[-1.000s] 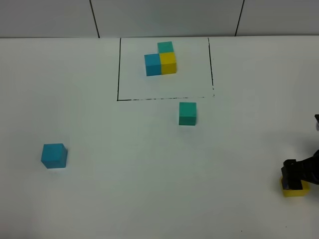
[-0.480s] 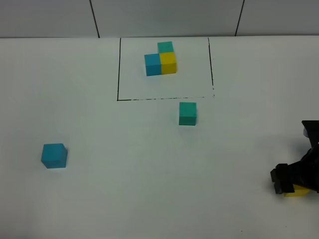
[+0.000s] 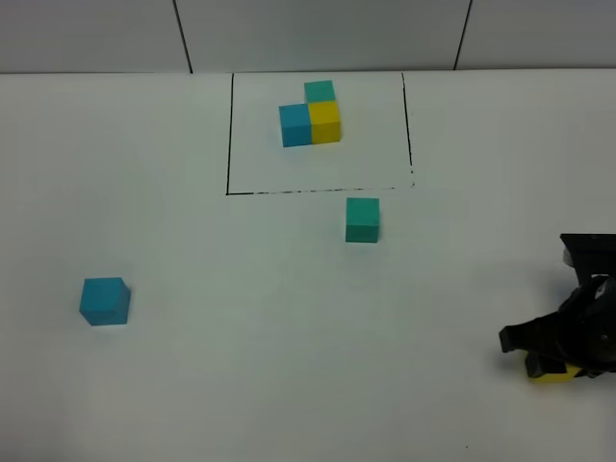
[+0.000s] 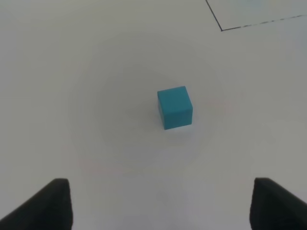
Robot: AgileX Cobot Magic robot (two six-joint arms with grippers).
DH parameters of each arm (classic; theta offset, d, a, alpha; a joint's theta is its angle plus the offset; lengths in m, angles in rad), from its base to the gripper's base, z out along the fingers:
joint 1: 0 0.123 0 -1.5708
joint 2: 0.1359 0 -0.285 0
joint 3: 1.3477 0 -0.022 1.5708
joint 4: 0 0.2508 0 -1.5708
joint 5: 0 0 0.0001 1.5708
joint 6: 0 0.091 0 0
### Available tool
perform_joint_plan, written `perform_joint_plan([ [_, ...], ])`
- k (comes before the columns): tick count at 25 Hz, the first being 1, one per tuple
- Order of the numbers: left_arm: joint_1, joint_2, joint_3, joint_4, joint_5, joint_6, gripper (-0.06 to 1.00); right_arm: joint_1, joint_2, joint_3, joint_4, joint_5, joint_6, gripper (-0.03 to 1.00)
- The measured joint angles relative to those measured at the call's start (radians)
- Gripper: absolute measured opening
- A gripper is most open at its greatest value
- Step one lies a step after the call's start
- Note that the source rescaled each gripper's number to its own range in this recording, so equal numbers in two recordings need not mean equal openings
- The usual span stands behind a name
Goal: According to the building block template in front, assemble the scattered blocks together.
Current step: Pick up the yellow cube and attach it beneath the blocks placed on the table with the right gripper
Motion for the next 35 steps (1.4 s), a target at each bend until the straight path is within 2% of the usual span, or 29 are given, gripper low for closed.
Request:
perform_joint_plan([
  [5, 0.0, 0.0, 0.0, 0.0, 0.0, 0.0, 0.86, 0.216, -0.001, -0.116, -0.02, 0.042, 0.291, 0.01],
  [9, 0.0, 0.0, 0.0, 0.0, 0.0, 0.0, 0.86, 0.383, 0.048, -0.241, -0.145, 0.056, 0.572, 0.01],
  [13, 0.0, 0.0, 0.0, 0.0, 0.0, 0.0, 0.86, 0.488, 0.172, -0.383, -0.287, 0.116, 0.761, 0.01],
  [20, 0.0, 0.0, 0.0, 0.037, 0.0, 0.0, 0.86, 0.541, 0.366, -0.634, -0.326, 0.244, 0.807, 0.01],
  [25, 0.0, 0.0, 0.0, 0.049, 0.0, 0.0, 0.86, 0.543, 0.437, -0.72, -0.327, 0.254, 0.811, 0.01],
  [35, 0.0, 0.0, 0.0, 0.049, 0.0, 0.0, 0.86, 0.538, 0.505, -0.78, -0.38, 0.259, 0.854, 0.01],
])
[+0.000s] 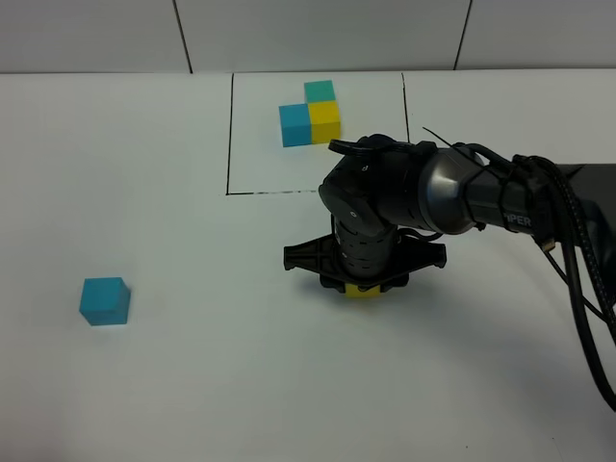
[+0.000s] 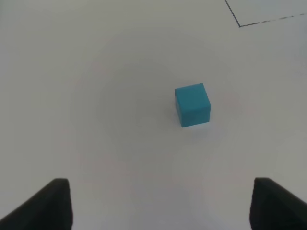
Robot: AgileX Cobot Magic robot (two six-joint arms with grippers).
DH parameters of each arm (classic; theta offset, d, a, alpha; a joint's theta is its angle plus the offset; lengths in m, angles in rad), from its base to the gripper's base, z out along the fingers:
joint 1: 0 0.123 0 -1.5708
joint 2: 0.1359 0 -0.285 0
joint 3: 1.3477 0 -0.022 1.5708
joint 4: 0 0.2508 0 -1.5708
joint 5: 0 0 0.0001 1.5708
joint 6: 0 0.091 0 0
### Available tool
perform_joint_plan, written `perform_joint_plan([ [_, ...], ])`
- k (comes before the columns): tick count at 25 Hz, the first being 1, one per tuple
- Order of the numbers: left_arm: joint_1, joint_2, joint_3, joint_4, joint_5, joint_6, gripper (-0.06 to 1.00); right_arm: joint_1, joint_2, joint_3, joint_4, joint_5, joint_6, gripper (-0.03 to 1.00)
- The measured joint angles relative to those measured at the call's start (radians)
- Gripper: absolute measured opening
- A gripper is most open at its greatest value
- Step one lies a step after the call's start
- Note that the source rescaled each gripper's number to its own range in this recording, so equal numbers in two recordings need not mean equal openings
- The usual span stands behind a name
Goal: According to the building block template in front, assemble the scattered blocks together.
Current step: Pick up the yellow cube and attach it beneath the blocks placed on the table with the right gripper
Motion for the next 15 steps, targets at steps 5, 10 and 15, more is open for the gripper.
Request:
perform_joint_plan([
  [5, 0.0, 0.0, 0.0, 0.0, 0.0, 0.0, 0.86, -0.026, 0.015, 0.0, -0.005, -0.018, 0.004, 0.01],
  [10, 0.0, 0.0, 0.0, 0.0, 0.0, 0.0, 0.86, -0.035, 0.019, -0.002, -0.009, -0.047, 0.004, 0.01],
  [15, 0.0, 0.0, 0.0, 0.0, 0.0, 0.0, 0.86, -0.036, 0.022, -0.003, -0.014, -0.066, 0.004, 0.01],
])
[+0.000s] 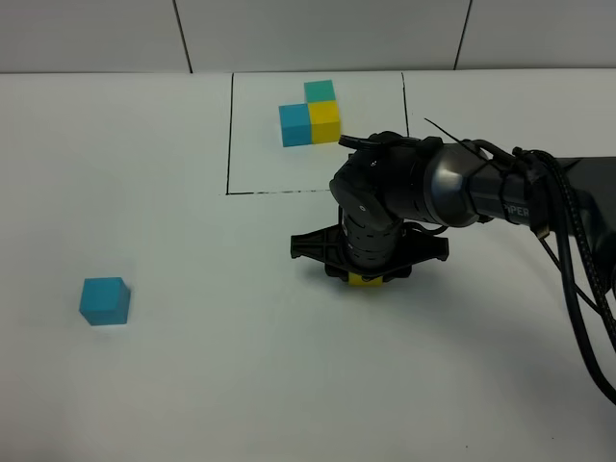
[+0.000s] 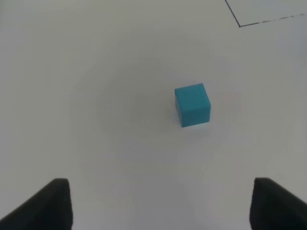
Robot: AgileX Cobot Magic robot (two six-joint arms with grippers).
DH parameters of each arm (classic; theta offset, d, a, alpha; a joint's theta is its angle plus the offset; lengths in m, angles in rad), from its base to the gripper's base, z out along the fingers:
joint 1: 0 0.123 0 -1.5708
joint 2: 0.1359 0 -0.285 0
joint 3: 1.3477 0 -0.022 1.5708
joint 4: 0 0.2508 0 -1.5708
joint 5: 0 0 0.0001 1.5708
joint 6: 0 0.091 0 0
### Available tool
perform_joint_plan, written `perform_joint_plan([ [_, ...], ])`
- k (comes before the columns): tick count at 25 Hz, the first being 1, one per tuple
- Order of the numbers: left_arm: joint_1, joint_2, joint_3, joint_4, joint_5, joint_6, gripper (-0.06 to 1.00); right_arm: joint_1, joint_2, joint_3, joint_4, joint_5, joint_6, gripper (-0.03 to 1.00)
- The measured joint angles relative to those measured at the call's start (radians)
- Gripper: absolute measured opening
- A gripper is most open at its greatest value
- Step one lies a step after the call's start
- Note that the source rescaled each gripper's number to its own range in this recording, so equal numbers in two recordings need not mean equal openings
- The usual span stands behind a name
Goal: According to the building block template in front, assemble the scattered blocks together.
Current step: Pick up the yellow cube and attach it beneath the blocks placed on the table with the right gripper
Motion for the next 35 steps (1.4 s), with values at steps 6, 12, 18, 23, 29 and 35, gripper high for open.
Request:
perform_joint_plan([
  [6, 0.0, 0.0, 0.0, 0.0, 0.0, 0.0, 0.86, 0.0, 0.015, -0.007, -0.004, -0.003, 0.0, 0.01],
  [12, 0.0, 0.0, 0.0, 0.0, 0.0, 0.0, 0.86, 0.0, 0.044, -0.055, -0.007, 0.027, -0.015, 0.01],
  [18, 0.0, 0.0, 0.0, 0.0, 0.0, 0.0, 0.86, -0.002, 0.064, -0.086, -0.01, 0.036, -0.023, 0.01],
  [23, 0.0, 0.0, 0.0, 0.0, 0.0, 0.0, 0.86, -0.012, 0.066, -0.086, -0.001, 0.034, -0.023, 0.01],
  [29, 0.0, 0.0, 0.0, 0.0, 0.0, 0.0, 0.86, -0.015, 0.067, -0.086, 0.004, 0.032, -0.029, 0.01],
  [35, 0.0, 0.0, 0.0, 0.0, 0.0, 0.0, 0.86, -0.021, 0.068, -0.087, -0.014, 0.029, -0.042, 0.01],
])
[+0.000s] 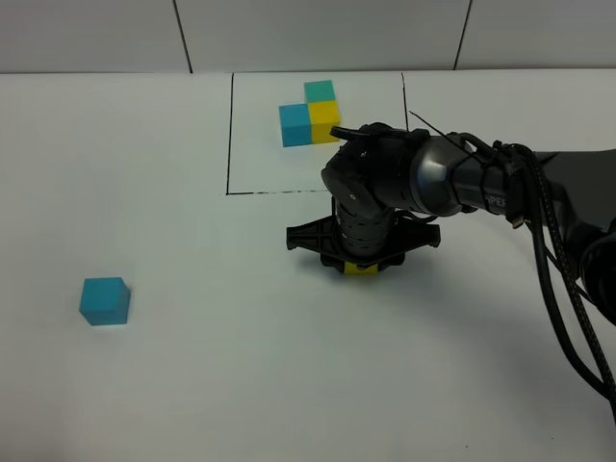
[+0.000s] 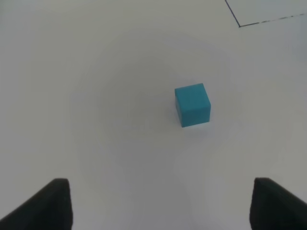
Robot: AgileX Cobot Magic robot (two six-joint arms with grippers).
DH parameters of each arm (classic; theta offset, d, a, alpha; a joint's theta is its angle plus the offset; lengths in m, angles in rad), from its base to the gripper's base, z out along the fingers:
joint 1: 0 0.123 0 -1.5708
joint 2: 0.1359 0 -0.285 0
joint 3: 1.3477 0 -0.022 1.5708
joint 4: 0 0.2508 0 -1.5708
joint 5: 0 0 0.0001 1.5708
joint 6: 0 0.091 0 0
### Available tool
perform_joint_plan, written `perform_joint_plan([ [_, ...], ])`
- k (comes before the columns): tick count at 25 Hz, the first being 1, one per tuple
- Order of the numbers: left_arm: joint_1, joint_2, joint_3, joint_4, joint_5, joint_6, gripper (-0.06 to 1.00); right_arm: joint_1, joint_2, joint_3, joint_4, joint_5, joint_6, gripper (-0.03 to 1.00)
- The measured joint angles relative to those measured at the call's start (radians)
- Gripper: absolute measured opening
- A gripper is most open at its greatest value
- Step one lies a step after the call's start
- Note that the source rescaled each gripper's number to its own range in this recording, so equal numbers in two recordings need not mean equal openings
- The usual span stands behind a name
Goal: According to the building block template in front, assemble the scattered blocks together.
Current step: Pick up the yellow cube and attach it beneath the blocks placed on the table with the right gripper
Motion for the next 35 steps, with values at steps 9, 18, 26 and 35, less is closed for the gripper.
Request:
perform_joint_plan([
  [9, 0.0, 0.0, 0.0, 0.0, 0.0, 0.0, 0.86, 0.0, 0.001, 0.0, -0.036, -0.001, -0.002, 0.01],
  [18, 0.0, 0.0, 0.0, 0.0, 0.0, 0.0, 0.86, 0.0, 0.002, 0.0, -0.038, -0.002, -0.004, 0.01],
  [26, 0.0, 0.0, 0.0, 0.0, 0.0, 0.0, 0.86, -0.001, 0.002, 0.0, -0.035, -0.003, -0.003, 0.01],
  [35, 0.0, 0.0, 0.0, 0.0, 0.0, 0.0, 0.86, -0.001, 0.002, 0.0, -0.034, -0.004, -0.003, 0.01],
])
